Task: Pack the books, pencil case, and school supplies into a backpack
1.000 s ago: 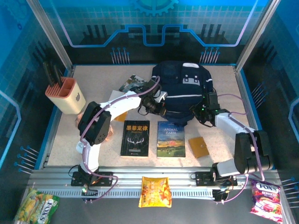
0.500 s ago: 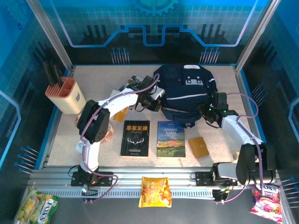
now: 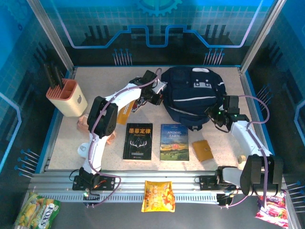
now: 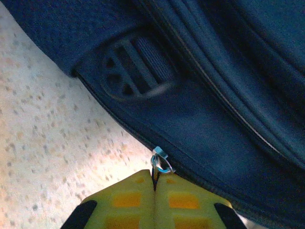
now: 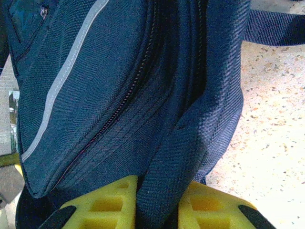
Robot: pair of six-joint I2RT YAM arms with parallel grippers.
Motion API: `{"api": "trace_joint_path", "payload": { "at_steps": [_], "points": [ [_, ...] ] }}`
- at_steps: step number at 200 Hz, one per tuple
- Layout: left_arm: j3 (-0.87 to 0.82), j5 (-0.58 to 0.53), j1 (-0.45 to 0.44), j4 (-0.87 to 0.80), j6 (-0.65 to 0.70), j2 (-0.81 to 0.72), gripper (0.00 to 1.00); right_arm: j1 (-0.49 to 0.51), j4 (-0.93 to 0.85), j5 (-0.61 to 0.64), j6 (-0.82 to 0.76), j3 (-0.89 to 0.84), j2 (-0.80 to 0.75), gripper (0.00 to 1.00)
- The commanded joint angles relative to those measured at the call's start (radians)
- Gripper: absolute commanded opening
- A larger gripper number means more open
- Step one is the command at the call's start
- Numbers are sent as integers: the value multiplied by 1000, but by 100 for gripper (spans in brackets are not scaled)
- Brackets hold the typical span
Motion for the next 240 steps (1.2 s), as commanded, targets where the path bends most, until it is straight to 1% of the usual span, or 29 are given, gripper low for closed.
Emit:
{"api": "trace_joint_path", "payload": {
  "at_steps": [1, 21, 41, 53, 72, 86, 103, 117, 135, 158, 169, 188, 197, 205, 219, 234, 236, 240],
  "points": [
    [78, -14, 27, 65, 7, 57, 0, -35, -25, -49, -76, -1, -36, 20],
    [130, -25, 27, 86, -21, 94, 0, -46, -27, -81, -96, -8, -37, 20],
    [181, -69, 28, 95, -70, 123, 6, -57, -7, -110, -98, -22, -34, 21],
    [201, -95, 27, 93, -103, 127, 16, -57, 9, -133, -91, -25, -27, 21],
    [195, -87, 27, 84, -155, 95, 30, -50, 44, -168, -74, -29, -14, 22],
    [138, -100, 28, 97, -197, 39, 37, -36, 72, -173, -59, -28, 0, 23],
    [25, -141, 30, 127, -246, -56, 47, -12, 106, -165, -40, -20, 29, 23],
    [-82, -167, 32, 148, -293, -138, 51, 8, 131, -141, -30, 0, 66, 23],
    [-214, -192, 38, 167, -358, -241, 59, 21, 154, -95, -18, 37, 131, 23],
    [-367, -232, 44, 161, -417, -361, 65, 21, 172, -44, -13, 75, 190, 24],
    [-427, -257, 47, 148, -440, -415, 68, 22, 163, -24, -22, 89, 203, 30],
    [-522, -318, 63, 92, -456, -501, 74, 22, 90, 31, -45, 104, 185, 51],
    [-568, -354, 73, 68, -471, -540, 76, 25, 56, 58, -61, 103, 157, 59],
    [-611, -363, 84, 53, -486, -576, 79, 33, 32, 84, -75, 97, 124, 64],
    [-687, -352, 99, 44, -515, -635, 83, 54, -24, 129, -107, 92, 67, 70],
    [-763, -326, 105, 40, -543, -694, 89, 108, -93, 186, -133, 102, 19, 73],
    [-772, -324, 106, 40, -547, -703, 92, 117, -103, 195, -135, 103, 13, 74],
    [-793, -317, 106, 39, -554, -717, 96, 137, -119, 210, -137, 107, 3, 74]
  ]
}}
